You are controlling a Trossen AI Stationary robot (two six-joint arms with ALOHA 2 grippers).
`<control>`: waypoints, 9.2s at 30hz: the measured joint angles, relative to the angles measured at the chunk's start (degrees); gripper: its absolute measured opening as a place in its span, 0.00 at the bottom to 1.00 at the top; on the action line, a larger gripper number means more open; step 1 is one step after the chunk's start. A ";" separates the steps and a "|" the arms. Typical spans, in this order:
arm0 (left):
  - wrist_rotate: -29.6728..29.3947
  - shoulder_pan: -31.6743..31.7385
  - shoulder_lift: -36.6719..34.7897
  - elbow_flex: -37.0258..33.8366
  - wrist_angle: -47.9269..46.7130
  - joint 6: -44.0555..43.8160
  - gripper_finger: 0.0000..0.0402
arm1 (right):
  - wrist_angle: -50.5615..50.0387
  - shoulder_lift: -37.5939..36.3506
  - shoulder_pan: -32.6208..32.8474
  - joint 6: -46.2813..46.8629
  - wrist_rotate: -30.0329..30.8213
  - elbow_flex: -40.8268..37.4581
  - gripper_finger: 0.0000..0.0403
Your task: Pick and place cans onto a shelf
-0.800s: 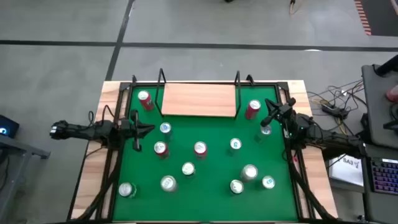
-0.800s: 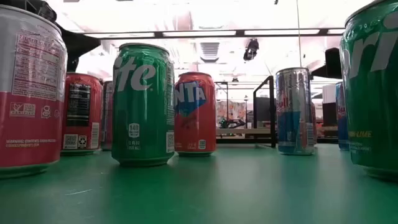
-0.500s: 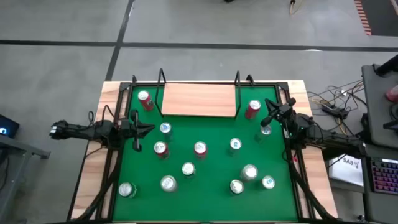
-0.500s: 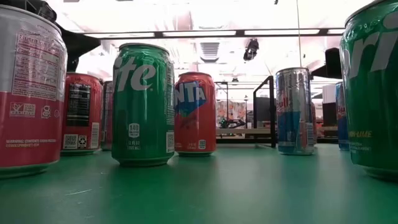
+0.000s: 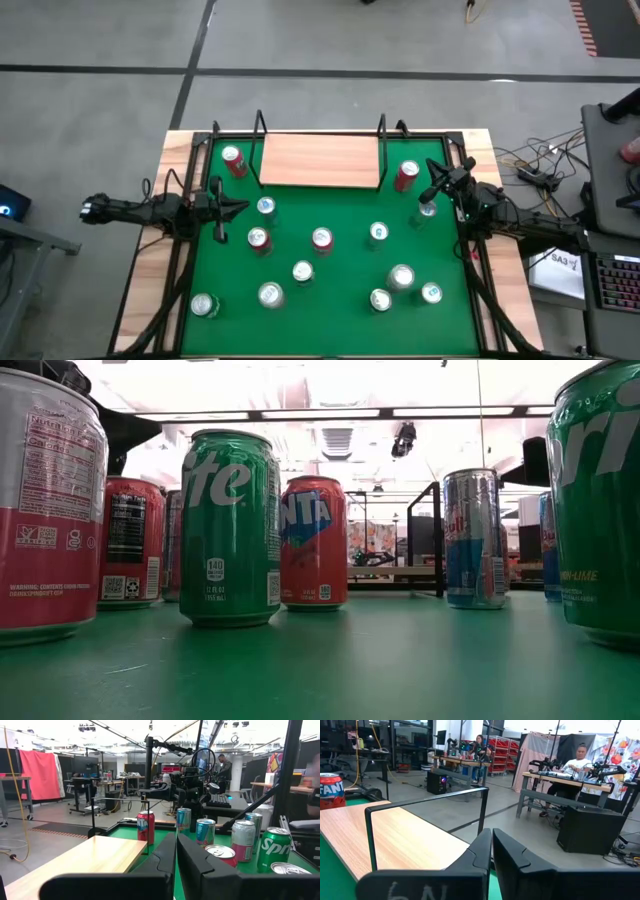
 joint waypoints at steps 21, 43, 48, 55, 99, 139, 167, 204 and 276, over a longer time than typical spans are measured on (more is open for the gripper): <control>-0.01 0.00 0.01 0.00 0.00 0.01 0.00 | -0.01 -0.01 0.01 0.00 -0.01 0.00 0.02; 0.00 0.00 0.00 0.00 0.00 0.00 0.00 | -0.01 -0.01 0.00 0.00 0.00 0.00 0.02; 0.00 0.00 0.00 0.00 0.00 0.01 0.00 | 0.06 -0.01 0.01 -0.78 0.01 0.00 0.02; 0.00 0.00 0.02 0.00 0.00 0.00 0.00 | -0.37 0.00 0.01 9.78 -0.19 0.00 0.02; -0.84 -0.07 37.82 49.69 -47.43 -29.17 0.00 | -22.24 32.25 0.03 28.52 -27.49 36.14 0.02; -5.09 0.02 62.32 56.43 -62.05 -18.82 0.72 | -32.96 34.73 5.30 30.86 -34.52 42.47 0.02; -5.06 3.49 71.13 56.11 -59.98 -13.65 0.72 | -32.96 34.86 5.30 30.49 -34.43 42.47 0.02; -2.40 5.48 72.32 50.77 -54.61 -18.13 0.67 | -32.52 34.88 5.28 30.45 -32.34 42.45 0.02; 23.96 39.44 86.38 86.43 -66.92 36.56 0.57 | -32.98 35.98 5.30 27.45 -31.40 41.82 0.02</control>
